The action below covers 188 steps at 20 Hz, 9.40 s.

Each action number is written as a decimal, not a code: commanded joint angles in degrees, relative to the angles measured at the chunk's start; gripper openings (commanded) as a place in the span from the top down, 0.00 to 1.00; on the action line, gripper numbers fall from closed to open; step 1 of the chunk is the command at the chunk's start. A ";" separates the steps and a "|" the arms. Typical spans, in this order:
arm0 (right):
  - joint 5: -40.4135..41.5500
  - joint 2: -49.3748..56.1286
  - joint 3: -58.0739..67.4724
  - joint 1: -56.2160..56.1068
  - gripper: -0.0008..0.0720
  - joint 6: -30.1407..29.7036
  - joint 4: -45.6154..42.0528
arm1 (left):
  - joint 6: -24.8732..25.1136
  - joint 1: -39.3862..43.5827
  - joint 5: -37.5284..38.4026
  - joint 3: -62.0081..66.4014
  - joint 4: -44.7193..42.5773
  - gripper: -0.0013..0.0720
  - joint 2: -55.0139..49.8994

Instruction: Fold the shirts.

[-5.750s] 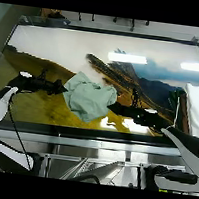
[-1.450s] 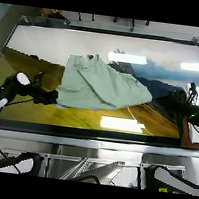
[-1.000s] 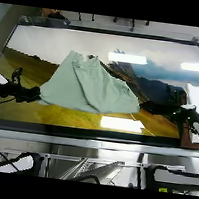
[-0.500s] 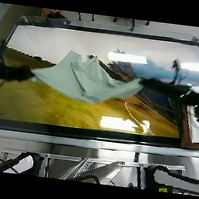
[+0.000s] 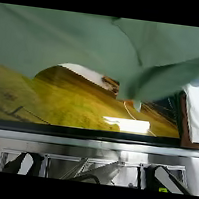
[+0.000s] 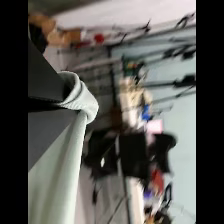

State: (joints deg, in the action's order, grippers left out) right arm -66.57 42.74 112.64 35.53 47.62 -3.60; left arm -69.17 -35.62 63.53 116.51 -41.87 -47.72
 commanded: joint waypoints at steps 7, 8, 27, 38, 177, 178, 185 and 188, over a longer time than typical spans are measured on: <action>-8.63 14.32 -5.05 -2.60 0.96 1.88 -0.96 | 10.56 17.64 -1.11 -25.00 4.92 0.97 -12.72; -8.50 17.64 -8.59 -8.07 0.96 0.59 -3.78 | 9.92 22.45 -3.80 -26.64 -1.22 0.97 -17.57; -3.96 45.22 -19.15 -11.13 0.71 -2.05 -17.57 | -12.63 17.88 22.14 -7.02 -16.70 0.03 -58.21; -15.72 34.27 -36.74 -1.27 0.71 -3.63 -19.78 | -4.72 14.99 7.34 -76.63 -9.99 0.03 -30.82; -6.88 -5.75 -78.88 -19.04 0.96 30.80 -57.81 | -4.52 13.29 17.18 -57.07 -19.69 0.97 -40.54; -9.60 -8.13 -79.60 -19.08 0.96 32.59 -59.98 | -4.96 12.74 16.79 -59.60 -21.88 0.97 -39.17; -22.23 -27.21 -81.90 -19.08 0.97 37.24 -65.18 | -6.99 8.28 20.94 -73.46 -24.61 0.97 -30.08; -14.95 -29.03 -81.83 -19.08 0.97 34.38 -62.66 | -7.02 8.63 20.63 -72.48 -23.43 0.97 -27.12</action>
State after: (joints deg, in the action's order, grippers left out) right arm -84.84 16.97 30.85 16.43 83.15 -66.81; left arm -75.92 -26.65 83.68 44.80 -65.78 -77.71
